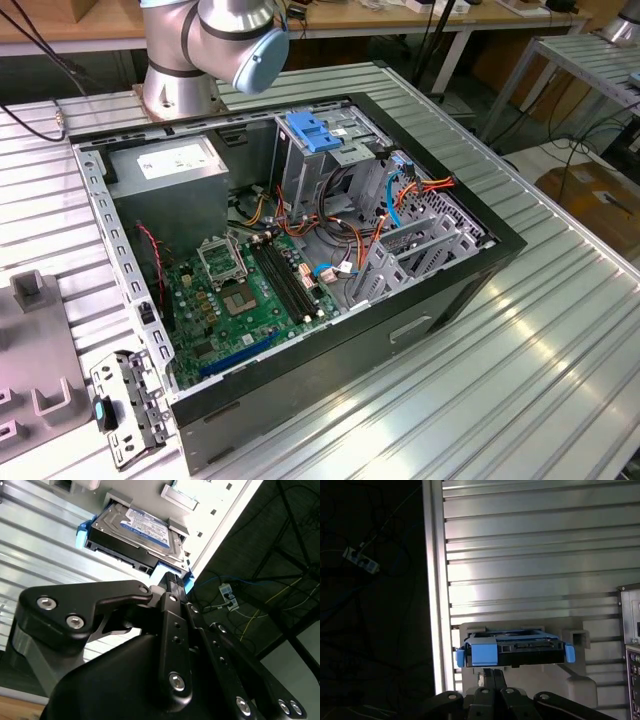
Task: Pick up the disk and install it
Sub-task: 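Pick up the disk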
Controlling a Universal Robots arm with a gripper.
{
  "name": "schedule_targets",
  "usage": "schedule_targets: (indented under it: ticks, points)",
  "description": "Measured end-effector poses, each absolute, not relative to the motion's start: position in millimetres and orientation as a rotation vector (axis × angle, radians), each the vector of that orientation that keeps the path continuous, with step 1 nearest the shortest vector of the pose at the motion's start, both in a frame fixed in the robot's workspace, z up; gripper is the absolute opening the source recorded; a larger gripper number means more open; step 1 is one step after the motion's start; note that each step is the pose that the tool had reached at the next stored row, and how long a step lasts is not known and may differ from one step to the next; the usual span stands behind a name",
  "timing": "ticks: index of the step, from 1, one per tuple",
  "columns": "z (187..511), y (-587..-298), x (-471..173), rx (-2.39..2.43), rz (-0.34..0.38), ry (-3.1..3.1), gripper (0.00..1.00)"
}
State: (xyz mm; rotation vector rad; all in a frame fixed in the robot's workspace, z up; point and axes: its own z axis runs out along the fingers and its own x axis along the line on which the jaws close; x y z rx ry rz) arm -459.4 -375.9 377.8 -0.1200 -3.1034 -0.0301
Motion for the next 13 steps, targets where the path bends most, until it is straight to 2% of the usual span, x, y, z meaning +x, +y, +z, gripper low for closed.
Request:
schedule_targets:
  ticks: [8, 13]
  points:
    - [377.8, -375.9, -459.5, -0.107, -0.030, -3.104, 0.11]
    - [377.8, -376.0, -459.4, 0.070, -0.027, -3.104, 0.11]
